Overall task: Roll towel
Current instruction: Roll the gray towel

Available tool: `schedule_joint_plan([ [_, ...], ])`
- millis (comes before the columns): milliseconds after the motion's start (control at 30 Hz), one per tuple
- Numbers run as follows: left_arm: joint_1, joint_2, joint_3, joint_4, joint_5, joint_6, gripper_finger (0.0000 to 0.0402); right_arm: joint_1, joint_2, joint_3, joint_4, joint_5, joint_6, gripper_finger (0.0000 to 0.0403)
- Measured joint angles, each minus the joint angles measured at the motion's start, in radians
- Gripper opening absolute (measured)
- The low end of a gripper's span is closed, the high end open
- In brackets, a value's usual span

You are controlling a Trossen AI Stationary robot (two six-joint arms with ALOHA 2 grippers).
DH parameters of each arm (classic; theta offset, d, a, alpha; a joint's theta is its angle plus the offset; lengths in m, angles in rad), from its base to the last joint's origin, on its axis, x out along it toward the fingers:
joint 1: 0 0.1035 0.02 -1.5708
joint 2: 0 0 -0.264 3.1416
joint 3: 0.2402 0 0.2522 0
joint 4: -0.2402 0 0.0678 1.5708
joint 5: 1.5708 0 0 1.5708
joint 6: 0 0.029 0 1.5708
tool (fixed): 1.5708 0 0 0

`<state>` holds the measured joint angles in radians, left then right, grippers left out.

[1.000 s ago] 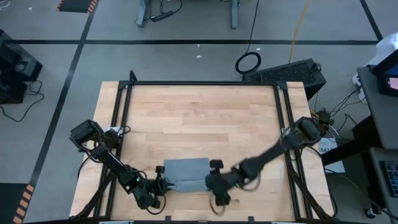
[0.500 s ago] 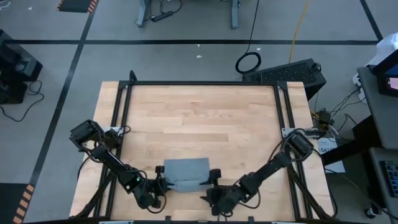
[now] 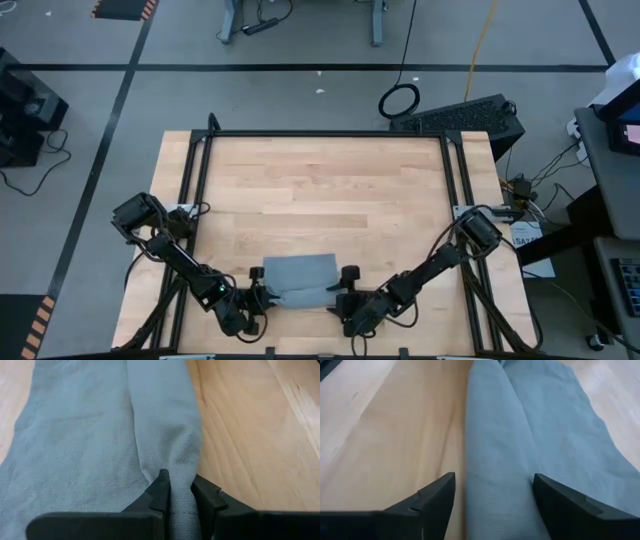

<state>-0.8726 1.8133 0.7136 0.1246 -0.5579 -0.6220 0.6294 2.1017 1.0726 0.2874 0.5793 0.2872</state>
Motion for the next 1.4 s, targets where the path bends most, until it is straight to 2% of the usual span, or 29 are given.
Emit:
schedule_joint_plan([
  [100, 0.0, 0.0, 0.0, 0.0, 0.0, 0.004, 0.0053, -0.02, 0.0, -0.017, 0.045, -0.039, 0.034, 0.0262],
  [200, 0.0, 0.0, 0.0, -0.001, 0.0, 0.007, 0.0053, -0.049, -0.001, -0.024, 0.044, -0.118, 0.14, 0.024],
  [433, -0.024, 0.0, 0.0, 0.014, 0.005, 0.025, 0.0053, -0.089, -0.009, -0.025, 0.05, -0.28, 0.308, 0.0106],
  [600, -0.048, -0.012, 0.0, -0.014, 0.003, -0.072, 0.0057, -0.115, -0.009, -0.024, 0.057, -0.424, 0.466, 0.0016],
  [733, -0.08, -0.013, 0.0, -0.02, -0.019, -0.077, 0.0087, -0.122, -0.008, -0.024, 0.059, -0.448, 0.522, 0.0024],
  [900, -0.126, -0.032, 0.027, -0.092, -0.06, -0.051, 0.0148, -0.123, -0.009, -0.024, 0.066, -0.46, 0.575, 0.0033],
  [1133, -0.21, -0.14, 0.104, -0.329, -0.257, -0.043, 0.0223, -0.123, -0.009, -0.027, 0.122, -0.475, 0.678, 0.0009],
  [1267, -0.246, -0.14, 0.118, -0.236, -0.333, 0.086, 0.0244, -0.135, -0.009, -0.028, 0.134, -0.516, 0.734, 0.0012],
  [1400, -0.244, -0.072, 0.117, -0.121, -0.356, 0.211, 0.0247, -0.151, -0.008, -0.028, 0.158, -0.569, 0.755, 0.0012],
])
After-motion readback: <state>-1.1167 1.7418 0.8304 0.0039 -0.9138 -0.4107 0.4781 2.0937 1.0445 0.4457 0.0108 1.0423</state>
